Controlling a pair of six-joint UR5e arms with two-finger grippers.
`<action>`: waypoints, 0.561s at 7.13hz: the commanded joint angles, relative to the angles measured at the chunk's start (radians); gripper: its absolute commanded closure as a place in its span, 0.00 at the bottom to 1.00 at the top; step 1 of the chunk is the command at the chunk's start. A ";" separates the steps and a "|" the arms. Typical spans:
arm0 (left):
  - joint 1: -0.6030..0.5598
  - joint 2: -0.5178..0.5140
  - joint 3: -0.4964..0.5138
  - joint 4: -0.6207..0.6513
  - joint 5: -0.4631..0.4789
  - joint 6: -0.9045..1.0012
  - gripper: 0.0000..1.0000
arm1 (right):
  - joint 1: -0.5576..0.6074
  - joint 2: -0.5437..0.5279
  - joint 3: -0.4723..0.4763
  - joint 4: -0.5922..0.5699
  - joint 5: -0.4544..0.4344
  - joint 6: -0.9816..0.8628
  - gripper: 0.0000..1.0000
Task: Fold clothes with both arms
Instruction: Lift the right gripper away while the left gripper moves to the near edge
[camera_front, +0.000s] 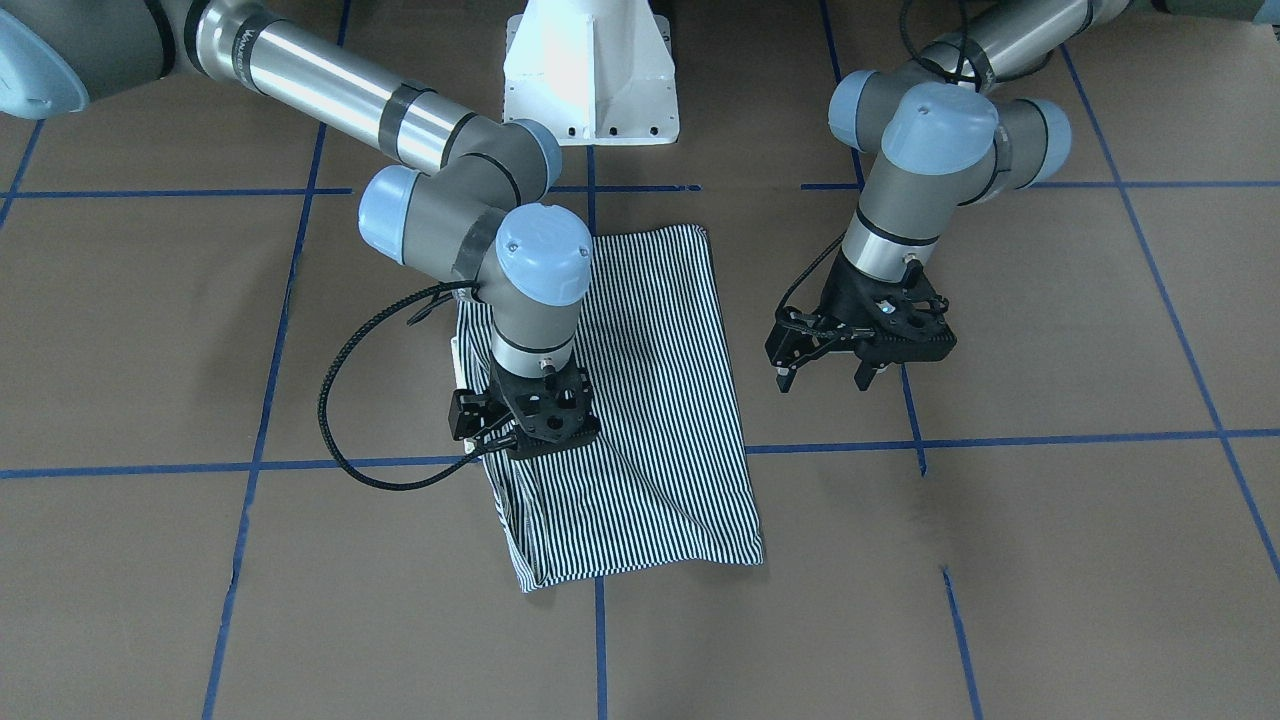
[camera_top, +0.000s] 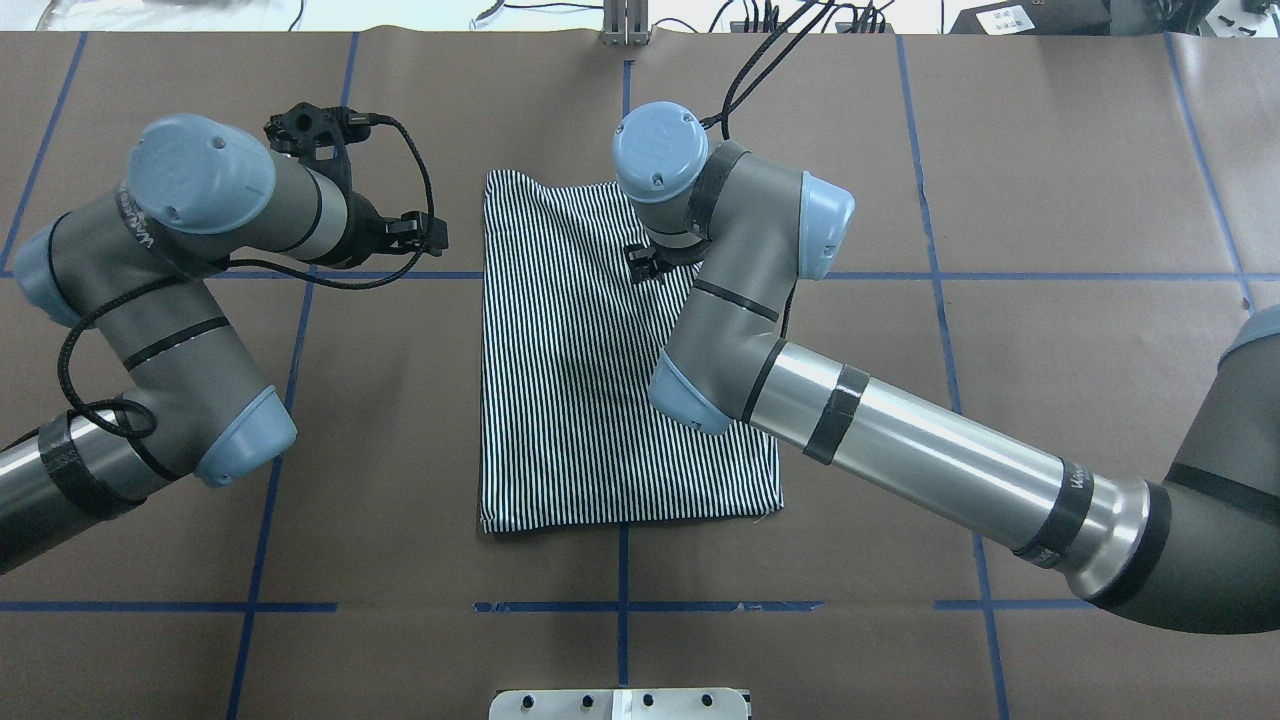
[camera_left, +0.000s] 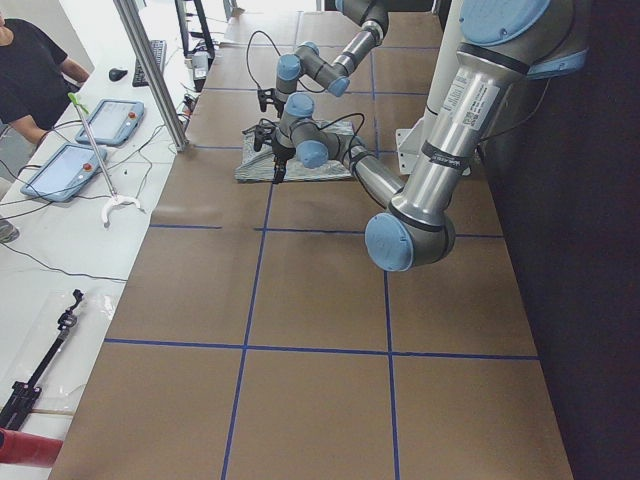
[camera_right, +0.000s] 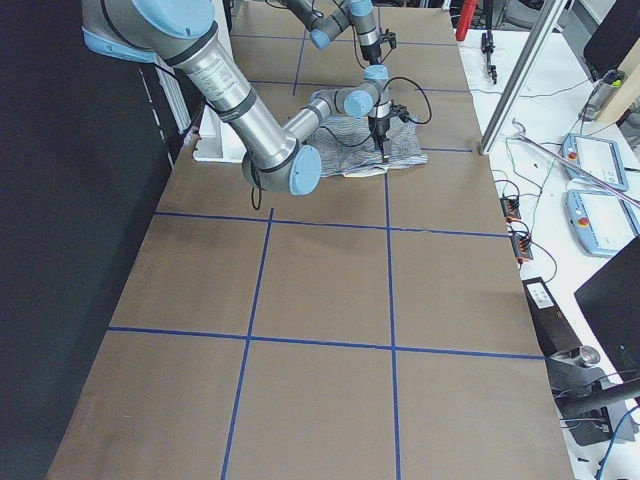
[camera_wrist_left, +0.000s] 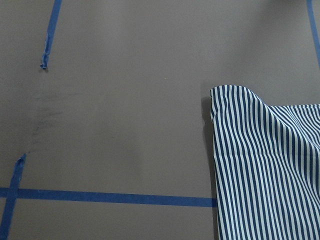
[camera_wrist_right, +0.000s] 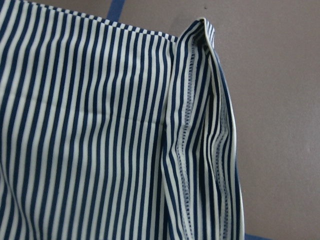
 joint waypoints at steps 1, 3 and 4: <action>-0.001 0.007 -0.004 0.000 0.000 0.000 0.00 | 0.011 0.007 -0.032 0.002 -0.001 -0.023 0.00; -0.001 0.007 -0.009 0.002 0.000 0.000 0.00 | 0.019 -0.005 -0.059 0.002 -0.010 -0.025 0.00; -0.001 0.007 -0.009 0.002 0.000 0.000 0.00 | 0.025 -0.013 -0.059 0.002 -0.010 -0.032 0.00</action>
